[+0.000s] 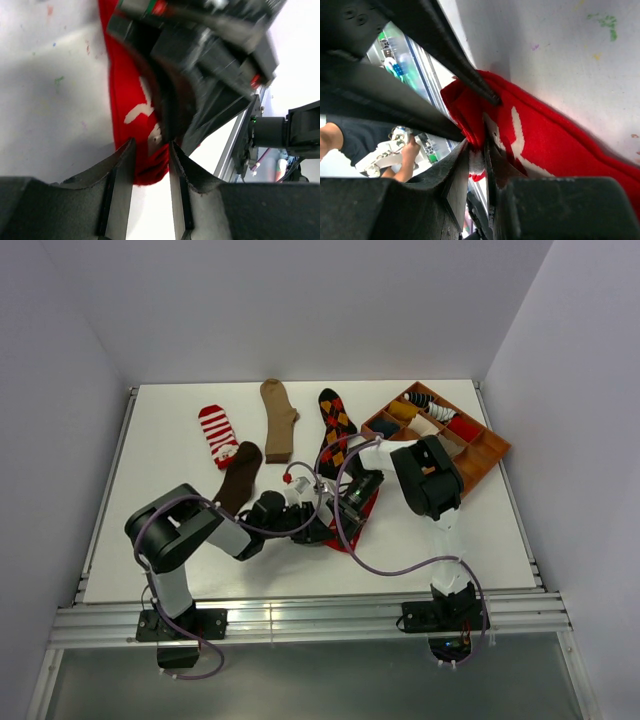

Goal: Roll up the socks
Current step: Roll the sock at the center of the board.

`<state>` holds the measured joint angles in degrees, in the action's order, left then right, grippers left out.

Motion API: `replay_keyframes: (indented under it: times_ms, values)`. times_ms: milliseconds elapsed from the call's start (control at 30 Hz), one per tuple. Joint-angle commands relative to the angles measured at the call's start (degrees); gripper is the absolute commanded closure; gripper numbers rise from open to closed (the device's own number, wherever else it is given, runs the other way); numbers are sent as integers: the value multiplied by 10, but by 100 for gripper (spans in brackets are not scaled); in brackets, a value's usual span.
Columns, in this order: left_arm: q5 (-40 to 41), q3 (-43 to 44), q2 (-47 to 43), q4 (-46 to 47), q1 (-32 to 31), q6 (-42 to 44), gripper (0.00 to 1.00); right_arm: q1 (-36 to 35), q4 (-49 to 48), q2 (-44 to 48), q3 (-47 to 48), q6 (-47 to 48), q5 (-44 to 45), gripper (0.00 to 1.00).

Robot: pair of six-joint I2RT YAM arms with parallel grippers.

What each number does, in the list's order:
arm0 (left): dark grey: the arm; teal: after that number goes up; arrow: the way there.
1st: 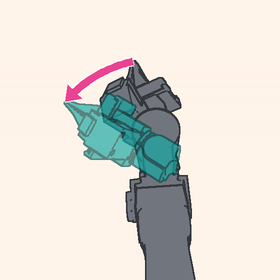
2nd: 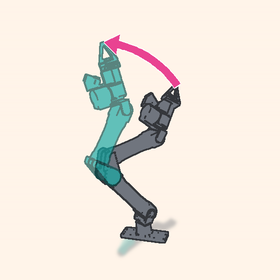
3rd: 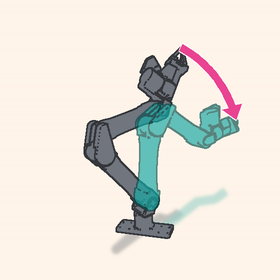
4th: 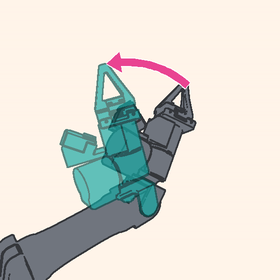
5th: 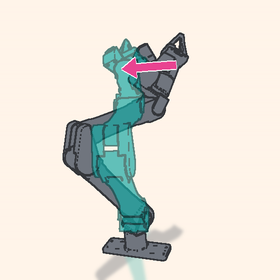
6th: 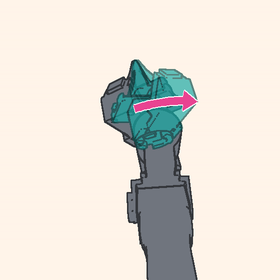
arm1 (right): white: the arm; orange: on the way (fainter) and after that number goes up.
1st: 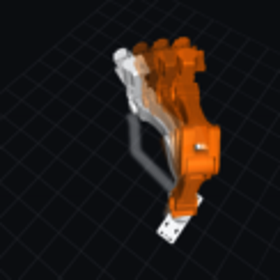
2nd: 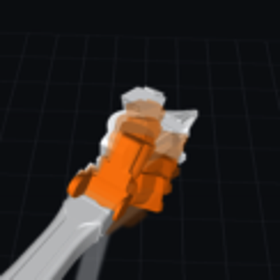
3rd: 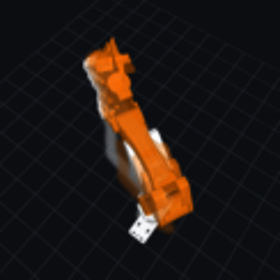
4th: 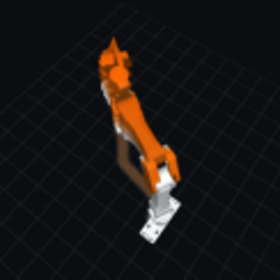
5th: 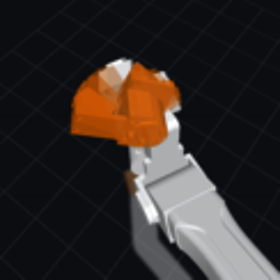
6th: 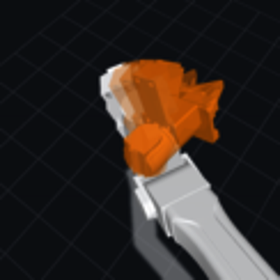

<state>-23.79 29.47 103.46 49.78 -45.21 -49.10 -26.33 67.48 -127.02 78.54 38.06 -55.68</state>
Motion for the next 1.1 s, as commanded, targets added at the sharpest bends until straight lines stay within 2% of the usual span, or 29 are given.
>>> replay_keyframes:
  times_ms: [0,400,833,900,1067]
  values:
    - [-6,-11,8,55,-4,16,62,7,21,-6,17,22,-14,76]
    - [-71,-28,26,118,-3,13,59,22,19,-18,17,11,-12,77]
    - [-65,-19,40,95,-3,9,64,33,11,-24,17,-4,-12,78]
    - [-57,-15,40,79,-3,3,68,32,9,-24,17,-6,-10,78]
    - [-49,-9,39,44,-7,-6,84,33,-8,-16,13,-23,0,78]
